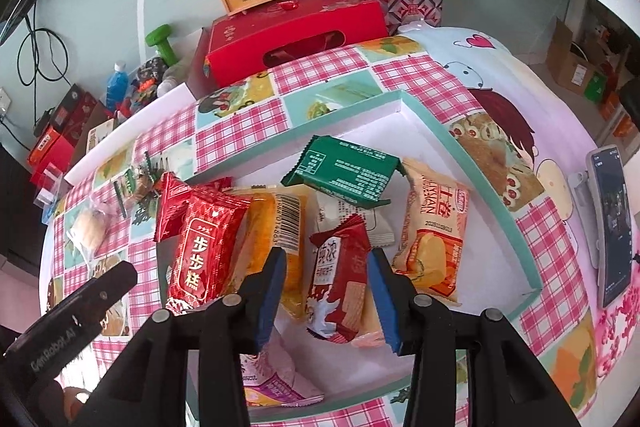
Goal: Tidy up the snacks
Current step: 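Open the left tool to drop the pink packet in the tray while the right tool releases the biscuit pack, then move both open tools back over the remaining snacks on the table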
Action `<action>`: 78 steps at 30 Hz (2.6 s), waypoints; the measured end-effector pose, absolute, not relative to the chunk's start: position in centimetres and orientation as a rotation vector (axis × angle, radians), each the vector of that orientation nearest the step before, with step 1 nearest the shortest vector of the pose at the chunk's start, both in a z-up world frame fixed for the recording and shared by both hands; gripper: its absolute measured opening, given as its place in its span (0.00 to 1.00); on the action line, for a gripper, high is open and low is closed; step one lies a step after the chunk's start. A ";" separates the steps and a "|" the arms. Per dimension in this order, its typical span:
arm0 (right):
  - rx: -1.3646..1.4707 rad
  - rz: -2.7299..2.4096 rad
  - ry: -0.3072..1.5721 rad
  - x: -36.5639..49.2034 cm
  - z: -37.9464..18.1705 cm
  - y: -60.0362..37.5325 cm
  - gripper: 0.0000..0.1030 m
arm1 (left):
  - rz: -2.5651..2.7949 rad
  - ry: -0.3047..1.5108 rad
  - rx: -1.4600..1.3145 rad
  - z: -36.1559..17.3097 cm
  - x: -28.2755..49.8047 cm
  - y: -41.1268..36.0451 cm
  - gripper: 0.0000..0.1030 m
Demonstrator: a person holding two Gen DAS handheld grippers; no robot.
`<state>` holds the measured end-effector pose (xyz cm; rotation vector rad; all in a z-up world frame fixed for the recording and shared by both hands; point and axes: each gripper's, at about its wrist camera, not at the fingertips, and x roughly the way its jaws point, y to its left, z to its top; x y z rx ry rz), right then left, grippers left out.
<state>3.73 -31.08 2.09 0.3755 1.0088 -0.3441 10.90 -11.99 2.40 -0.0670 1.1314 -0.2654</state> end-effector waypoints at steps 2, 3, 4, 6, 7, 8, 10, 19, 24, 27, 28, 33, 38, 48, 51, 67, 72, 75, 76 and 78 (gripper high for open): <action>0.372 -0.345 1.004 3.7 2.2 -31.0 0.55 | -0.250 1.133 -0.076 2.3 11.0 -11.8 0.76; 0.369 -0.344 1.003 3.7 2.2 -30.9 0.58 | -0.241 1.132 -0.083 2.3 11.1 -11.6 0.84; 0.368 -0.342 1.001 3.8 2.2 -30.9 0.64 | -0.234 1.131 -0.089 2.2 11.2 -11.5 0.89; 0.368 -0.337 0.994 3.8 2.2 -30.9 0.77 | -0.215 1.130 -0.096 2.0 11.2 -11.3 0.93; 0.372 -0.334 0.986 3.8 2.2 -31.0 0.84 | -0.207 1.130 -0.097 1.9 11.3 -11.2 0.95; 0.377 -0.331 0.980 3.8 2.3 -31.0 0.87 | -0.202 1.132 -0.098 1.8 11.3 -11.1 0.96; 0.384 -0.327 0.968 3.8 2.3 -31.1 1.00 | -0.192 1.135 -0.104 1.7 11.4 -10.9 0.99; 0.380 -0.346 0.964 3.7 2.4 -31.4 1.00 | -0.185 1.137 -0.108 1.7 11.5 -10.7 0.99; 0.368 -0.351 0.957 3.7 2.7 -31.2 1.00 | -0.190 1.138 -0.098 1.7 11.5 -10.7 0.99; 0.360 -0.342 0.956 3.7 2.8 -30.9 1.00 | -0.201 1.136 -0.103 1.9 11.6 -10.5 0.99; 0.354 -0.336 0.955 3.8 2.9 -30.7 1.00 | -0.209 1.136 -0.103 2.0 11.6 -10.5 0.99; 0.335 -0.301 0.947 4.1 3.2 -29.5 1.00 | -0.227 1.136 -0.110 2.3 12.1 -9.8 0.99; 0.308 -0.287 0.949 4.5 3.3 -28.3 1.00 | -0.246 1.149 -0.121 2.6 12.9 -8.6 0.99; 0.275 -0.247 0.936 6.1 3.8 -25.5 1.00 | -0.205 1.145 -0.162 2.5 15.5 -3.8 0.99; 0.268 -0.209 0.933 7.1 3.9 -24.0 1.00 | -0.181 1.163 -0.196 1.9 16.6 -2.4 0.99; 0.200 0.000 0.986 18.2 4.2 -17.4 0.95 | -0.150 1.260 -0.298 -0.5 24.8 4.9 0.99; 0.151 0.011 1.053 21.8 2.1 -15.8 0.89 | -0.149 1.302 -0.297 -1.8 26.7 4.5 0.99; 0.105 0.040 1.097 23.3 0.1 -14.7 0.86 | -0.164 1.308 -0.327 -2.1 27.5 4.4 0.99; 0.093 0.049 1.110 23.7 -0.5 -14.3 0.85 | -0.166 1.309 -0.328 -2.2 27.7 4.3 0.99; 0.078 0.066 1.123 24.4 -1.5 -13.7 0.85 | -0.157 1.316 -0.320 -2.5 28.3 4.0 0.99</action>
